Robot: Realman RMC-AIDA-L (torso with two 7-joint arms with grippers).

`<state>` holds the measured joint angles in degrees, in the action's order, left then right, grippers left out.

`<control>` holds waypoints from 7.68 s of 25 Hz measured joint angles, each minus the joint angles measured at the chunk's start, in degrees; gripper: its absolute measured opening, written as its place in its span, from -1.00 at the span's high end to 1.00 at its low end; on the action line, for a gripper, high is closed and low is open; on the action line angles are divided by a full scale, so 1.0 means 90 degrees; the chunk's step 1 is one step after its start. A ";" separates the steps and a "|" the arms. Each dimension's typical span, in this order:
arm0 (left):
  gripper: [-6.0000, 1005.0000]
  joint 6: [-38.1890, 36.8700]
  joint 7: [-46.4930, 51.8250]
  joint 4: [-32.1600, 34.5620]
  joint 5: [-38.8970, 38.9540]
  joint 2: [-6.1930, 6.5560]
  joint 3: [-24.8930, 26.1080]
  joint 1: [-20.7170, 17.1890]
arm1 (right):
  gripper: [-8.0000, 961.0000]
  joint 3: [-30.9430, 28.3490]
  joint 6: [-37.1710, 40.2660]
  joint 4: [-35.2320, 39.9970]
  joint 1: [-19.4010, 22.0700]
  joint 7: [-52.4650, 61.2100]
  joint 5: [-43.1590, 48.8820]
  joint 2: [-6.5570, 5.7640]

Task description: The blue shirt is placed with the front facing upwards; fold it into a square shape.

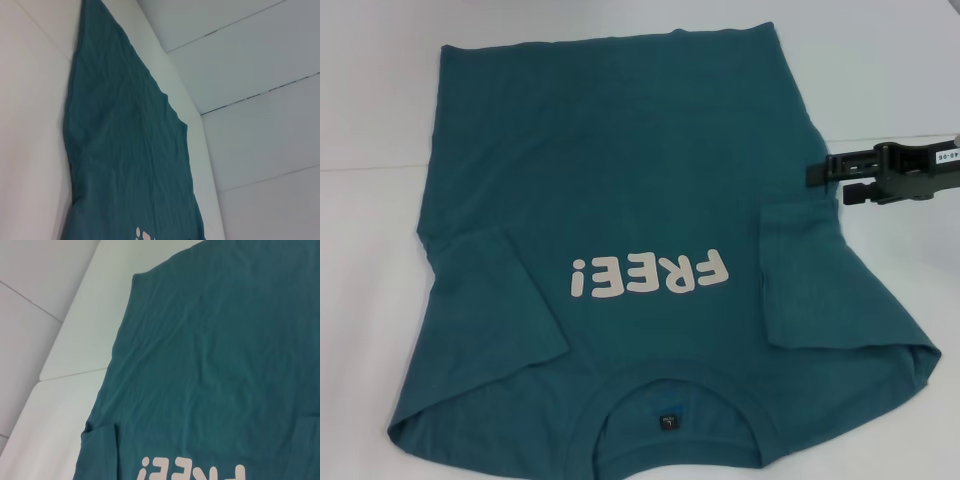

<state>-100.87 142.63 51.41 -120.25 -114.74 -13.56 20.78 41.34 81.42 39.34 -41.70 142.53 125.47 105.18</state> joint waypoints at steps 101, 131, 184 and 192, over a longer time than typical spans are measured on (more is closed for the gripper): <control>-0.44 0.1613 -0.0371 -0.1625 -0.2077 -0.0103 -0.1189 0.0878 | -0.91 0.0084 -0.0170 -0.0062 0.0028 0.0120 0.0268 0.0023; -0.40 0.1321 -0.0132 -0.1451 -0.1652 -0.0029 -0.1019 0.0831 | -0.91 0.0035 -0.0190 -0.0049 0.0120 0.0111 0.0268 0.0020; 0.12 0.1680 0.0490 -0.1473 -0.2107 -0.0112 -0.1603 0.1056 | -0.90 0.0026 -0.0223 -0.0035 0.0131 0.0111 0.0267 0.0010; 0.76 0.1429 0.0326 -0.1487 -0.1925 -0.0098 -0.1624 0.1102 | -0.89 0.0026 -0.0141 -0.0044 0.0134 0.0110 0.0269 0.0013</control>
<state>-88.01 145.56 38.03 -137.57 -115.62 -28.17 30.70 41.57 80.15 38.94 -40.49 143.52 127.89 105.29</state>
